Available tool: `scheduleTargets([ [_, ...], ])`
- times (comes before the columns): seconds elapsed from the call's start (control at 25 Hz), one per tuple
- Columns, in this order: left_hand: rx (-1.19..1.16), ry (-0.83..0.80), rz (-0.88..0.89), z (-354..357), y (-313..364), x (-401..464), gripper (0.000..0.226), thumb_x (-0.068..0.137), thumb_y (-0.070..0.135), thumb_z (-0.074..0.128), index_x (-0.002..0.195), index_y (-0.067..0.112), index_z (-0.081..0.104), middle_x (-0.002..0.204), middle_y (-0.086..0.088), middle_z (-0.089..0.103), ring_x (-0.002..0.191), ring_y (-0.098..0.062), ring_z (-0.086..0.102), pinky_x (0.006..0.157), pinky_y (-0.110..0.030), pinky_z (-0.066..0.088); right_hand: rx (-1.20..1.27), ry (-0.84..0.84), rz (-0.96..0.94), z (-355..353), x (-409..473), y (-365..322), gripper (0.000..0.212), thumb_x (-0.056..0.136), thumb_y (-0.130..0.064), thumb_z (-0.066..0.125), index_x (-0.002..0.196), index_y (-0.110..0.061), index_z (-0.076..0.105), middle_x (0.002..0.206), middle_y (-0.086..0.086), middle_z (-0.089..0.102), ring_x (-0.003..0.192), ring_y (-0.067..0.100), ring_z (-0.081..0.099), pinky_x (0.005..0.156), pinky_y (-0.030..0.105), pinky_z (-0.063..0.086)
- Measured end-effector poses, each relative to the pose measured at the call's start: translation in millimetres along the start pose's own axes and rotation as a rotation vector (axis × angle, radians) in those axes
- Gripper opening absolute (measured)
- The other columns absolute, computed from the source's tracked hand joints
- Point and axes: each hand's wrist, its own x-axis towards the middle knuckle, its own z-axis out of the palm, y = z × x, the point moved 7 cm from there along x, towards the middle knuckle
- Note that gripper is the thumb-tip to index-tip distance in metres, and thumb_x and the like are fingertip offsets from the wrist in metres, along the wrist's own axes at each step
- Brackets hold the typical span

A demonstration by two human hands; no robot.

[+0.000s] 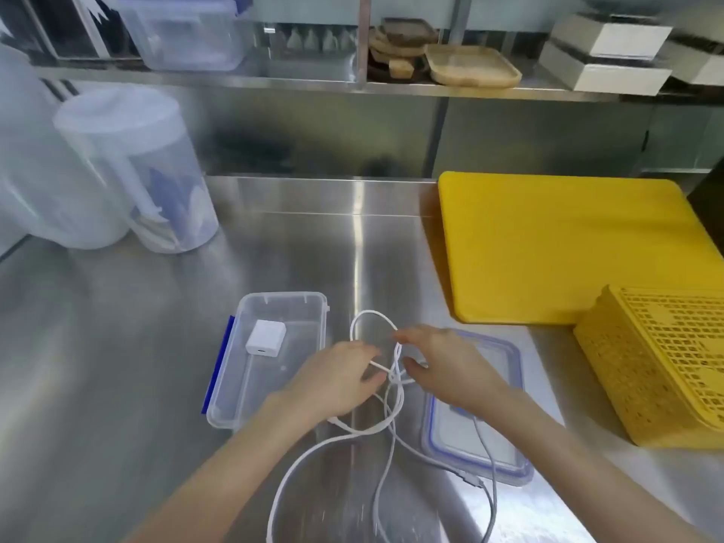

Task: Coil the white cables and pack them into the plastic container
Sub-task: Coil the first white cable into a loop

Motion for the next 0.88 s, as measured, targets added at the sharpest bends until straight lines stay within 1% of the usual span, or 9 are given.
scheduleTargets([
  [0.04,-0.005,-0.016,-0.009,4,-1,-2,0.029,0.09,0.032,0.043,0.112,0.017,0.057,0.112,-0.006,0.063,0.107,-0.026,0.057,0.085,-0.039,0.049,-0.007,-0.035,0.022,8,-2,1,0.039,0.089,-0.018,0.049,0.127,-0.023,0.051,0.126,0.003,0.058,0.113,0.023,0.056,0.089,0.035,0.048],
  [0.08,-0.008,-0.008,-0.006,10,-3,-2,0.026,0.09,0.03,0.043,0.108,0.018,0.058,0.108,-0.005,0.064,0.103,-0.026,0.058,0.081,-0.038,0.049,0.013,-0.029,0.018,15,-3,3,0.038,0.088,-0.017,0.049,0.126,-0.023,0.052,0.127,0.003,0.057,0.113,0.023,0.056,0.087,0.034,0.048],
  [0.12,0.01,-0.033,0.005,19,-4,-5,0.024,0.09,0.028,0.042,0.105,0.018,0.059,0.105,-0.006,0.064,0.101,-0.026,0.058,0.079,-0.038,0.049,0.016,-0.042,0.007,28,-7,5,0.038,0.087,-0.015,0.049,0.125,-0.023,0.052,0.127,0.002,0.056,0.113,0.024,0.055,0.086,0.034,0.047],
  [0.28,0.095,-0.208,0.027,63,-9,-14,0.02,0.091,0.023,0.04,0.095,0.013,0.056,0.109,-0.01,0.062,0.103,-0.031,0.056,0.082,-0.039,0.048,0.019,-0.12,0.007,70,-16,16,0.042,0.084,-0.009,0.046,0.124,-0.021,0.053,0.129,0.001,0.053,0.119,0.022,0.05,0.086,0.032,0.044],
  [0.36,0.115,-0.261,0.01,79,-12,-19,0.021,0.09,0.024,0.042,0.102,0.011,0.055,0.115,-0.012,0.059,0.108,-0.032,0.054,0.086,-0.041,0.046,0.032,-0.13,-0.003,84,-21,18,0.042,0.083,-0.007,0.044,0.121,-0.019,0.055,0.128,0.002,0.054,0.118,0.022,0.05,0.086,0.031,0.044],
  [0.44,0.119,-0.304,-0.003,92,-14,-21,0.027,0.09,0.023,0.043,0.112,0.009,0.052,0.121,-0.013,0.054,0.115,-0.031,0.05,0.091,-0.042,0.043,0.047,-0.137,-0.012,97,-25,21,0.039,0.083,-0.007,0.044,0.119,-0.017,0.056,0.126,0.003,0.055,0.118,0.022,0.05,0.086,0.032,0.044],
  [0.6,0.141,-0.267,-0.028,99,-15,-19,0.029,0.09,0.02,0.044,0.116,0.007,0.048,0.121,-0.013,0.048,0.118,-0.029,0.045,0.093,-0.041,0.037,0.011,-0.096,-0.061,108,-26,23,0.034,0.085,-0.009,0.044,0.115,-0.014,0.058,0.123,0.005,0.055,0.117,0.021,0.047,0.088,0.028,0.039],
  [0.68,0.119,-0.239,-0.041,100,-15,-17,0.027,0.09,0.018,0.044,0.115,0.008,0.047,0.122,-0.012,0.048,0.118,-0.029,0.044,0.093,-0.04,0.036,0.01,-0.065,-0.055,110,-25,23,0.032,0.084,-0.01,0.045,0.113,-0.015,0.058,0.122,0.004,0.055,0.117,0.02,0.046,0.087,0.028,0.04],
  [0.88,0.087,-0.182,-0.049,101,-18,-15,0.024,0.089,0.012,0.041,0.112,0.009,0.047,0.12,-0.011,0.049,0.115,-0.028,0.045,0.09,-0.039,0.037,-0.013,-0.053,-0.037,113,-22,27,0.025,0.085,-0.013,0.048,0.107,-0.015,0.06,0.118,0.003,0.056,0.115,0.02,0.046,0.084,0.028,0.039],
])
